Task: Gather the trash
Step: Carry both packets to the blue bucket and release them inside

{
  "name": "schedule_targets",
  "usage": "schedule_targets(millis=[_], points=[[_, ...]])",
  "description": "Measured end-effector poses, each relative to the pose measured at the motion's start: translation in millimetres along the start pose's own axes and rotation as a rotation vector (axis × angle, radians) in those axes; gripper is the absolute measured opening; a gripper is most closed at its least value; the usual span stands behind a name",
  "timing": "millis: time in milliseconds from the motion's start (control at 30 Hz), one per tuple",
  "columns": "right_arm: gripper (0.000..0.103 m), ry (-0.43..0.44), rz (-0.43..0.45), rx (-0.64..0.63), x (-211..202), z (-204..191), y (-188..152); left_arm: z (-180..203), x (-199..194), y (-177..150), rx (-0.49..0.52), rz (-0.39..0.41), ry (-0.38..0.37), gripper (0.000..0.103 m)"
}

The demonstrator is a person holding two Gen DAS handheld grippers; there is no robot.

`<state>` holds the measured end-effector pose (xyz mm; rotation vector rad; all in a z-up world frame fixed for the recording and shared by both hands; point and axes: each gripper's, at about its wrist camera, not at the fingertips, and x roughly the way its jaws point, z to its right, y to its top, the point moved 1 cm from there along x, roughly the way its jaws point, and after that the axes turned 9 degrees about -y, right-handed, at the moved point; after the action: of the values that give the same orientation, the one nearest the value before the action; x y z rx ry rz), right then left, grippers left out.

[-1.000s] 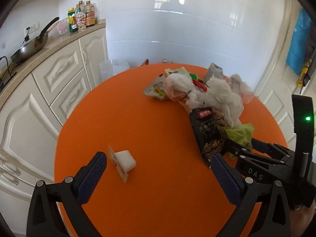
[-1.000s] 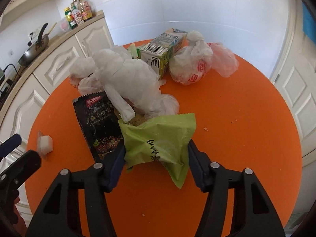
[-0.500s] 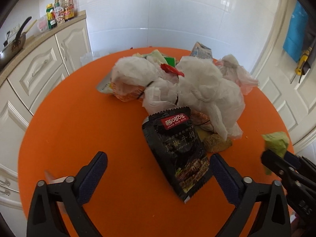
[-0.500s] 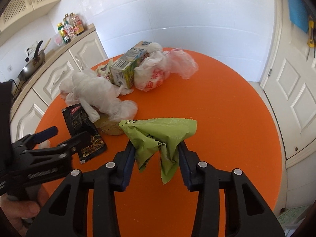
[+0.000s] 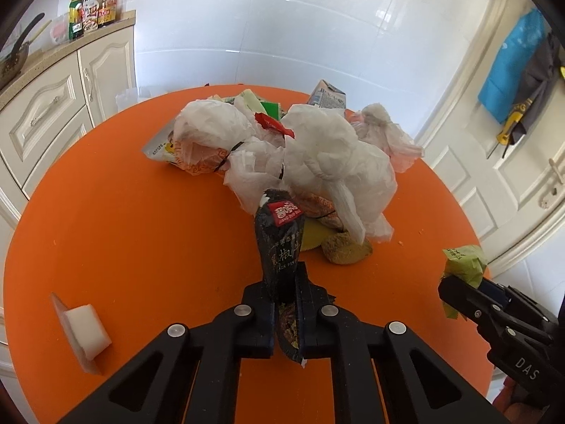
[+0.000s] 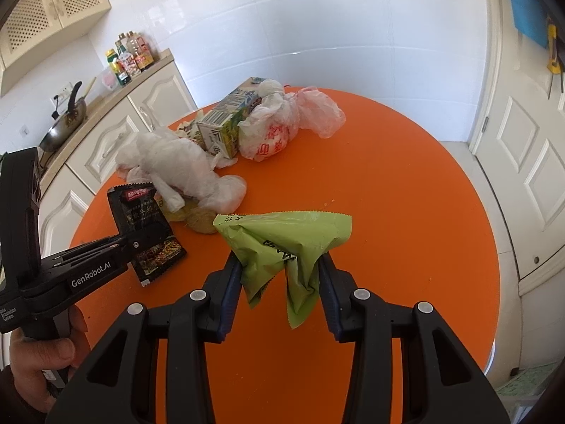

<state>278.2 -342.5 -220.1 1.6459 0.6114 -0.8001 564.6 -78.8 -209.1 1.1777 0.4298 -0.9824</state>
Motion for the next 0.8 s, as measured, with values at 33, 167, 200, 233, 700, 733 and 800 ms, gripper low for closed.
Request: schedule_targets(millis=[33, 167, 200, 233, 700, 733, 800], points=[[0.041, 0.006, 0.001, 0.002, -1, 0, -1, 1, -4, -5, 0.002, 0.003, 0.000, 0.004], [0.041, 0.021, 0.015, 0.006, -10, 1, -4, 4, -18, -20, 0.016, 0.018, 0.001, 0.004], [0.041, 0.023, 0.019, 0.008, -13, 2, -5, 7, -24, -25, 0.021, 0.022, 0.003, 0.004], [0.041, 0.026, 0.024, 0.015, -15, 3, -6, 9, -26, -27, 0.026, 0.026, 0.003, 0.004], [0.041, -0.018, 0.165, 0.110, -82, 67, -5, 105, -89, -14, 0.211, 0.123, -0.157, 0.004], [0.041, -0.032, 0.177, 0.122, -89, 76, -6, 113, -90, -12, 0.229, 0.123, -0.178, 0.004], [0.041, -0.069, 0.203, 0.157, -105, 99, -9, 129, -87, -8, 0.266, 0.122, -0.217, 0.004]])
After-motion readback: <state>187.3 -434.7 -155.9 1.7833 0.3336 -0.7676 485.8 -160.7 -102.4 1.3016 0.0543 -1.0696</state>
